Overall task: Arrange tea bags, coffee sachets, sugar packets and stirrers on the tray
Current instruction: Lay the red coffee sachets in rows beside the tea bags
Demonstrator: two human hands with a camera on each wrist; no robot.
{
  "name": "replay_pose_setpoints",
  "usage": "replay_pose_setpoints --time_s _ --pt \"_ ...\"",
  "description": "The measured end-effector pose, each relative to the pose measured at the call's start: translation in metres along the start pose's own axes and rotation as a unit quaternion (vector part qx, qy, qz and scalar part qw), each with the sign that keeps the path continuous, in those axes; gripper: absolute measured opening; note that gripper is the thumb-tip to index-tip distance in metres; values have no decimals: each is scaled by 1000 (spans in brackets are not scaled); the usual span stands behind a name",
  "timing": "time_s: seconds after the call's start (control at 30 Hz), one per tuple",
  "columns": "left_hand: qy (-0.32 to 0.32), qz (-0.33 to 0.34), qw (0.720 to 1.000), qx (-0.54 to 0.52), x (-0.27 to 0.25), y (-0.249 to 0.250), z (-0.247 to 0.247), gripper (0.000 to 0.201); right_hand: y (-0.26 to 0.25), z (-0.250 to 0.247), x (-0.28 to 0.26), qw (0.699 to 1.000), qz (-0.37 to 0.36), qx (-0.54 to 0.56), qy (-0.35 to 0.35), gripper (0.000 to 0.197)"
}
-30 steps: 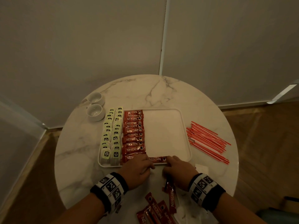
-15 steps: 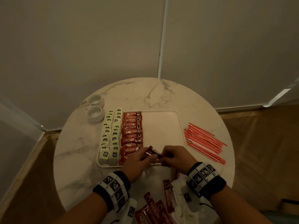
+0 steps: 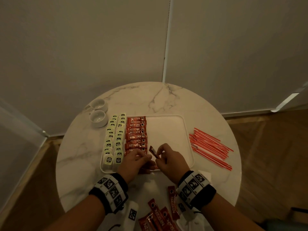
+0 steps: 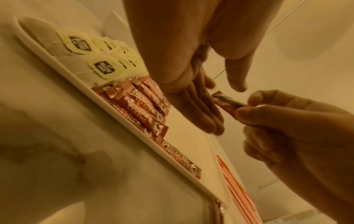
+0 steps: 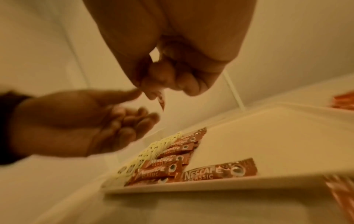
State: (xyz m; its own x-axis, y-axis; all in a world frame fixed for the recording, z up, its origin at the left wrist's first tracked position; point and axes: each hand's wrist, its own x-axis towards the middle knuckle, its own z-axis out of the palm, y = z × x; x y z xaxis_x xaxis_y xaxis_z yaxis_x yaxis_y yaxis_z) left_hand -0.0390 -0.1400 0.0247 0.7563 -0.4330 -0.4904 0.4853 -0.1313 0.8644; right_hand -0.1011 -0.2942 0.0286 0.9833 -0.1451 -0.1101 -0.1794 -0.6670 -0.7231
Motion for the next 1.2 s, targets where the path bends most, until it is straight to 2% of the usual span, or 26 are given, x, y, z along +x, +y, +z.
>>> replay_pose_setpoints --time_s 0.07,0.13,0.23,0.33,0.4,0.5,0.63,0.83,0.93,1.03,1.2 --pt "-25 -13 1000 -12 -1 3 1 37 -5 8 0 998 -33 -44 -28 25" --pt "-24 -14 999 -18 -1 6 0 40 -7 12 -1 996 -50 -31 -65 38" --pt "-9 -11 1000 -10 -2 10 -6 16 -5 2 -3 988 -19 126 -90 40" --pt "-13 -16 999 24 -3 13 -10 16 -1 -10 -2 961 41 265 -66 30" --pt "-17 -7 999 49 -6 15 -9 15 0 -16 4 964 71 254 -28 30" --pt "-15 35 993 108 -10 20 -5 14 -3 -18 9 972 82 215 -37 27" --pt "-21 86 978 187 -13 25 -3 14 -4 -19 9 958 90 270 -46 10" --pt "-78 78 973 204 -13 32 -4 13 8 -17 14 927 144 347 -17 14" --pt "-40 92 976 192 -6 31 -3 16 7 -8 17 900 173 400 3 19" --pt "23 90 986 135 2 27 -1 17 5 0 20 916 160 368 -22 21" --pt "0 78 983 167 13 20 7 12 9 -6 30 922 124 367 -28 9"
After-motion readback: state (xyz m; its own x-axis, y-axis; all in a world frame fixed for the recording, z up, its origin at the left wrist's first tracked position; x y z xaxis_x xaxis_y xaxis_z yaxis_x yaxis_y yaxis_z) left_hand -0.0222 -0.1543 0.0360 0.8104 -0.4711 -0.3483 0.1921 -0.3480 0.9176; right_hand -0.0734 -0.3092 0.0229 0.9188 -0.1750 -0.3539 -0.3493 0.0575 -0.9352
